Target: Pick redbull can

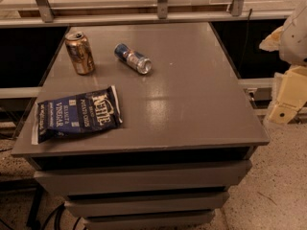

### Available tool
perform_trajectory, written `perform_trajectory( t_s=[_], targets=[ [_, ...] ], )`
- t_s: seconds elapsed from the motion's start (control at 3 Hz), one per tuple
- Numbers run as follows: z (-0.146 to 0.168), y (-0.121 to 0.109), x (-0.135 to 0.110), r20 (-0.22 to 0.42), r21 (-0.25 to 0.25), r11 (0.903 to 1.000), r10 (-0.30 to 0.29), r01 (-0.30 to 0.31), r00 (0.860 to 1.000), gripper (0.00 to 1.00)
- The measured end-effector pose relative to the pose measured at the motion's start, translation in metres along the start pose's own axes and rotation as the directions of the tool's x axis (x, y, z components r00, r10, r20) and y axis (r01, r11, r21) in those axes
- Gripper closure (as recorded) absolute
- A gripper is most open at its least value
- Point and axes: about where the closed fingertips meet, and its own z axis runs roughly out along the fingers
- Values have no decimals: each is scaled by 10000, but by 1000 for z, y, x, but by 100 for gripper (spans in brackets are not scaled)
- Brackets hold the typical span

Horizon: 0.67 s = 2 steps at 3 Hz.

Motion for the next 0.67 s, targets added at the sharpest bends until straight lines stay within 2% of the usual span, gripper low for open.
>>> perform_trajectory(
  t_s=[0.33, 0.67],
  targets=[
    [0, -6, -6, -26, 57, 10000, 21, -21, 10000, 0],
    [6, -19, -23, -22, -40, 10000, -48, 48, 10000, 0]
  ],
)
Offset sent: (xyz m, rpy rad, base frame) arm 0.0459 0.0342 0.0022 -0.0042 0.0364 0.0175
